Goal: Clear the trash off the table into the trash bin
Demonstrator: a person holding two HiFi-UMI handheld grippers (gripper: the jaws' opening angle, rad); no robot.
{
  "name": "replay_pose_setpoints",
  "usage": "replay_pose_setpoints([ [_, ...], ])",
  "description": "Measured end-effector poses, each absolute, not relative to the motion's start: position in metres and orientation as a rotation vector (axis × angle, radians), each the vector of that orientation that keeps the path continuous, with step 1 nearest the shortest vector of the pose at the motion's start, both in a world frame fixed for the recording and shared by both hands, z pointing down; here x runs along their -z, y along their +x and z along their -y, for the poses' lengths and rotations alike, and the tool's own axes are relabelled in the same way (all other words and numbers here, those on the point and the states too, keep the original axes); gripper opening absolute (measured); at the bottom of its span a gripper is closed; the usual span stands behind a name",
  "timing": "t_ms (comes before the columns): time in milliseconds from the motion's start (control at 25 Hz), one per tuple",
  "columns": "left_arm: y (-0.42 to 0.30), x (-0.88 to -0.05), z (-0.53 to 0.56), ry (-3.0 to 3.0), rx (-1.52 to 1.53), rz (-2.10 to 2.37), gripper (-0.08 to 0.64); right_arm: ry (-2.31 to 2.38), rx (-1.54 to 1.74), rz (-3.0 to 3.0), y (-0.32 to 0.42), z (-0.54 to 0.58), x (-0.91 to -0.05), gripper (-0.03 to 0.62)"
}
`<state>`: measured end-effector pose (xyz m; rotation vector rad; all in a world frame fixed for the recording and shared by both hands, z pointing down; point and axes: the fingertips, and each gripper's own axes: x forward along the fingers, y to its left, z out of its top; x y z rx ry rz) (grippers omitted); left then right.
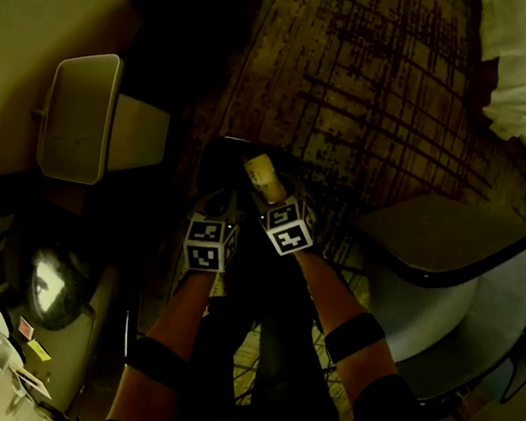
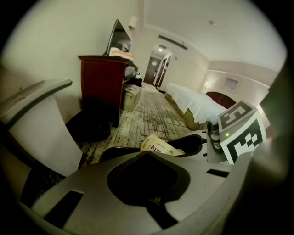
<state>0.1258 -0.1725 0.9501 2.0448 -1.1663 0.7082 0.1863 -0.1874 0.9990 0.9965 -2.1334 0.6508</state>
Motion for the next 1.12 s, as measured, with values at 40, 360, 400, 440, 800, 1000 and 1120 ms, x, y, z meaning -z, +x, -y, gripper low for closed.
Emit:
replay_pose_setpoints([
  [40, 0.126, -0.964, 0.173, 2.038, -0.713, 1.161, 0.000, 0.994, -0.652, 2.128, 0.185, 0.188, -1.014, 0.301],
  [360, 0.127, -1.031, 0.172, 2.019, -0.735, 1.125, 0.000, 0.957, -0.684, 2.071, 0.172, 0.176, -1.107, 0.316],
  [400, 0.125, -1.034, 0.173, 2.019, -0.734, 1.127, 0.000, 0.959, -0.673, 2.058, 0.171, 0.176, -1.113, 0.319],
  [440, 0.123, -1.036, 0.174, 2.017, -0.730, 1.129, 0.000, 0.958, -0.665, 2.043, 0.171, 0.174, -1.119, 0.322],
  [800, 0.122, -1.027, 0.173, 1.997, -0.671, 1.125, 0.000, 0.988, -0.658, 1.994, 0.175, 0.175, -1.117, 0.336],
  [1000, 0.137, -0.979, 0.160, 2.038, -0.648, 1.100, 0.000, 1.032, -0.662, 2.006, 0.186, 0.172, -1.057, 0.266],
  [1120, 0.148, -0.919, 0.154, 2.074, -0.623, 1.091, 0.000, 1.131, -0.602, 2.010, 0.204, 0.181, -0.984, 0.125],
])
